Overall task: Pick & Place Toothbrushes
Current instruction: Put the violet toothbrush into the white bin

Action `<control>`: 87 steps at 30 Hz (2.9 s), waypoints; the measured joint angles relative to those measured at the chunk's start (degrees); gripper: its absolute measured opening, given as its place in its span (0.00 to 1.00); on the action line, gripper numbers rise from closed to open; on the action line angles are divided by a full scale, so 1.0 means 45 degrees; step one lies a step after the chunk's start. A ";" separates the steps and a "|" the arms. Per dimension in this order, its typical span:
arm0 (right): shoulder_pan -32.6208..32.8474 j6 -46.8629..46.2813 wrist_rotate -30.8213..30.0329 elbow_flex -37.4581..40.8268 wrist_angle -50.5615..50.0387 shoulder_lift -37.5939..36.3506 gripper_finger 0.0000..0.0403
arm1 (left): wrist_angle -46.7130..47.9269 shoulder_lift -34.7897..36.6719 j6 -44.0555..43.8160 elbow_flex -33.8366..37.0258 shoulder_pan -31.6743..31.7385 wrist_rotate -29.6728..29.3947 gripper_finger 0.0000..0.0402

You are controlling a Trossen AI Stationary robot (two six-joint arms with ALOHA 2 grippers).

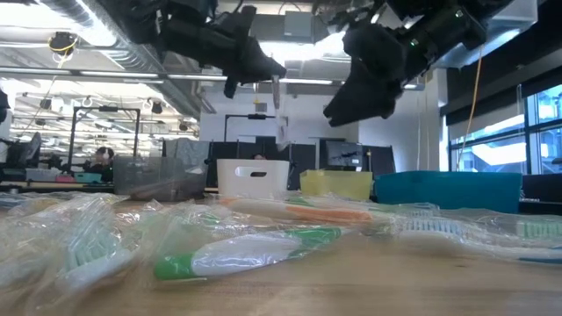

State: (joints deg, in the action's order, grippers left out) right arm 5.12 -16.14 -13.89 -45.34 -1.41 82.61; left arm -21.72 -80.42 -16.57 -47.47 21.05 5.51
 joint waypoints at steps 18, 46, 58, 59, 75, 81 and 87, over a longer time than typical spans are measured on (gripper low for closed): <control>0.0892 -0.0415 -0.0012 0.0000 -0.0315 0.0000 0.53 | 0.4033 -0.0348 -0.0433 -0.2219 0.3451 -0.0986 0.06; 0.0890 -0.0412 -0.0049 0.0000 -0.0301 0.0005 0.42 | 0.6640 -0.3583 -0.0615 -0.3913 0.3771 -0.0241 0.06; 0.0890 -0.0422 -0.0049 0.0000 -0.0315 0.0005 0.47 | 0.6536 -0.4449 -0.0710 -0.3951 0.3768 -0.0213 0.06; 0.0890 -0.0422 -0.0049 0.0000 -0.0315 0.0005 0.47 | 0.6530 -0.4457 -0.0680 -0.3951 0.3771 -0.0244 0.06; 0.0890 -0.0456 -0.0049 0.0000 -0.0695 0.0010 0.40 | 0.6452 -0.4498 0.0420 -0.3946 0.3791 -0.0446 0.18; 0.0890 -0.0358 -0.0049 0.0000 -0.0748 0.0010 0.36 | 0.6452 -0.4498 0.0426 -0.3946 0.3795 -0.0807 0.26; 0.0890 -0.0315 -0.0048 0.0000 -0.0842 0.0010 0.33 | 0.6452 -0.4498 0.0425 -0.3946 0.3790 -0.0698 0.35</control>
State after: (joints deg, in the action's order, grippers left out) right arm 9.13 -17.56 -14.10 -45.34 -5.20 82.65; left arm 7.31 -100.66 -14.66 -65.23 38.10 2.37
